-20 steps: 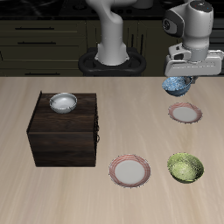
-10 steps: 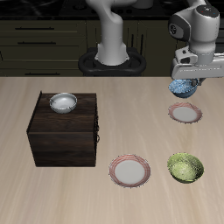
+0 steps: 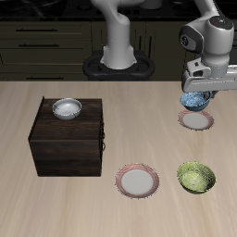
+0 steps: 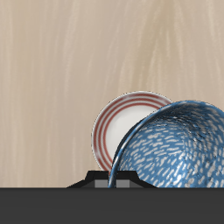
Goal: Place the blue bowl onto the plate that is on the left side of the table
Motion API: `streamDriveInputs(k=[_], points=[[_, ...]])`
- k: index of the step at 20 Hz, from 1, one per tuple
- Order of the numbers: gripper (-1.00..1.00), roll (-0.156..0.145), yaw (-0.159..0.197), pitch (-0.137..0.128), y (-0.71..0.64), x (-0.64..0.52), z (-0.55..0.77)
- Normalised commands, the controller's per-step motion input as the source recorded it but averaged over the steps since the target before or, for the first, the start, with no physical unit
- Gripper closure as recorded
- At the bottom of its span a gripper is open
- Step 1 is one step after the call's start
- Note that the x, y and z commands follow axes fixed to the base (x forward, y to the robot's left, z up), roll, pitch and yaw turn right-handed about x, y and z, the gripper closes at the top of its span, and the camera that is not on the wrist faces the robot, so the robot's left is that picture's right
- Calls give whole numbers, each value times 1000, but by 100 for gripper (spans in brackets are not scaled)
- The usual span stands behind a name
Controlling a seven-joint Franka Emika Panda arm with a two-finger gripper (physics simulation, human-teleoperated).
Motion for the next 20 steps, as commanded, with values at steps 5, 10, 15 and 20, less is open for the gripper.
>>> streamDriveInputs(k=[5,10,15,20], points=[[100,1,12,39,56,-39,-296],[100,0,32,23,38,-18,-286],[100,-5,30,9,-4,30,-155],[-100,13,-5,-4,-16,44,-6]])
